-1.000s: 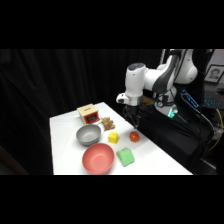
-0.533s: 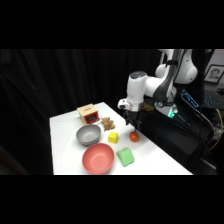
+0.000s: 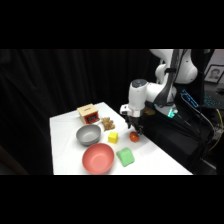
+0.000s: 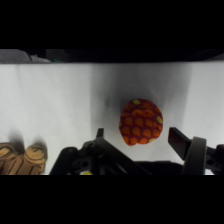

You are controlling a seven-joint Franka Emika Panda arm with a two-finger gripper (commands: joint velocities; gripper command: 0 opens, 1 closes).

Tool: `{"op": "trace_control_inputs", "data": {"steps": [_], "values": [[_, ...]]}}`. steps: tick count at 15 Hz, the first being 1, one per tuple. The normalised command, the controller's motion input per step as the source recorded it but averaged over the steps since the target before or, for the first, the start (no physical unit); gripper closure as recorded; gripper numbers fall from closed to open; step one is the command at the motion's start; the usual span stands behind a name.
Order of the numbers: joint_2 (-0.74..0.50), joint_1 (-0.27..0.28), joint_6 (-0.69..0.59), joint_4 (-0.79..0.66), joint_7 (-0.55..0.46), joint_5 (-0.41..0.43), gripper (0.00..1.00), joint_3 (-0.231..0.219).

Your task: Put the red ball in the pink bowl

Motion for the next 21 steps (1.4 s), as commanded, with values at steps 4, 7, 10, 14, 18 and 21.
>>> {"op": "trace_control_inputs", "data": {"steps": [4, 7, 10, 14, 18, 21], "values": [[0.16, 0.158, 0.22, 0.0, 0.05, -0.037, 0.0, -0.11], [0.16, 0.132, 0.26, 0.0, -0.02, 0.037, 0.0, -0.103], [0.14, 0.126, 0.27, 0.0, -0.07, 0.101, 0.0, -0.082], [0.09, 0.233, 0.29, 0.0, -0.02, 0.026, 0.3, -0.181], [0.03, 0.298, 0.23, 0.0, 0.05, -0.037, 0.66, -0.284], [-0.04, 0.296, 0.13, 0.0, 0.1, -0.091, 0.88, -0.32]]}}
